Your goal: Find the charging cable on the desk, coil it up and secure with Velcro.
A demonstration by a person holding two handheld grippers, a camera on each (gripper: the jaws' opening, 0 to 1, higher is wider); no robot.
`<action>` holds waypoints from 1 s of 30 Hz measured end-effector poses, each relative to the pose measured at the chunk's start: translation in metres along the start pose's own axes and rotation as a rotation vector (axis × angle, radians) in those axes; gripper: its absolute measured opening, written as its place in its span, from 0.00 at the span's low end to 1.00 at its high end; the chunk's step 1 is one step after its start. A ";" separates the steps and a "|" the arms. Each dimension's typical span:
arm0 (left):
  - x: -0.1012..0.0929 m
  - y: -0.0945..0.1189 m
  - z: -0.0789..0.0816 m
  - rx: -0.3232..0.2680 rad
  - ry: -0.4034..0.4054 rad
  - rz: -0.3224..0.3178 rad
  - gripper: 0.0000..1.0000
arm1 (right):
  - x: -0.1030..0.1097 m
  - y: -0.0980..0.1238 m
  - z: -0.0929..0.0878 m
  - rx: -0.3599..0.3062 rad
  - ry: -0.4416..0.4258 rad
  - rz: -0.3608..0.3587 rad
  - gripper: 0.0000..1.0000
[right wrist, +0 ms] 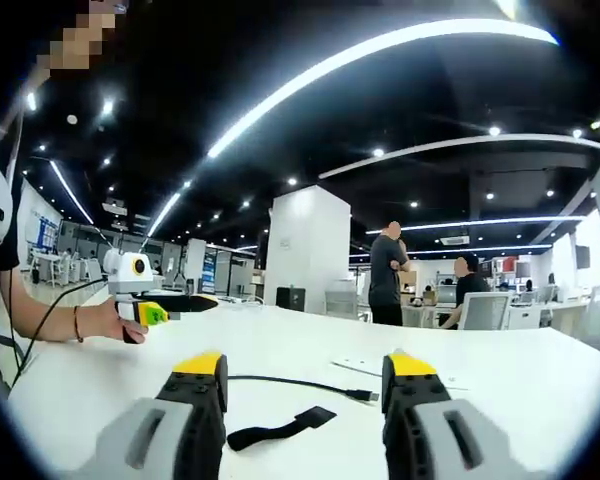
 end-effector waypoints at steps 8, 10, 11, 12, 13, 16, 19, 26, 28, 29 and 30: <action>0.000 0.001 0.000 0.001 0.000 -0.001 0.66 | -0.001 0.000 0.001 -0.005 -0.001 -0.004 0.63; 0.000 0.001 0.000 0.000 -0.001 0.001 0.66 | 0.000 0.000 0.000 -0.001 0.000 -0.002 0.63; 0.000 0.001 0.000 0.001 -0.001 0.000 0.66 | 0.000 0.000 0.000 -0.001 -0.001 0.001 0.63; 0.000 0.001 0.000 0.001 -0.002 0.000 0.66 | 0.001 0.000 0.000 -0.001 -0.001 0.001 0.63; 0.000 0.001 0.000 0.001 -0.001 0.000 0.66 | 0.000 0.000 0.000 -0.001 -0.001 0.001 0.63; 0.000 0.001 0.000 0.002 -0.002 -0.001 0.66 | 0.000 0.000 0.000 -0.004 -0.002 -0.003 0.62; 0.001 0.002 0.000 0.001 -0.002 -0.001 0.66 | 0.000 0.000 0.000 -0.002 -0.002 -0.002 0.62; 0.001 0.002 0.000 0.001 -0.003 -0.001 0.66 | 0.000 0.000 0.000 -0.006 -0.004 -0.002 0.62; 0.001 0.002 -0.001 0.003 -0.003 -0.002 0.66 | 0.000 0.000 0.000 -0.006 -0.006 -0.003 0.62; 0.001 0.002 -0.001 0.003 -0.002 -0.002 0.66 | 0.000 0.000 -0.001 -0.005 -0.006 -0.002 0.62; 0.001 0.002 -0.001 0.003 -0.003 -0.002 0.66 | 0.000 0.000 -0.001 -0.006 -0.007 -0.001 0.62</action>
Point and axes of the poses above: the point that each gripper's makers call its tool centre point, and the gripper's own axes: y roughly backward along the fingers, x roughly to its left, z roughly out of its top, the point moved 5 cm from there along y, roughly backward along the fingers, and after that the axes turned 14 degrees about -x, right-handed, at the moved point
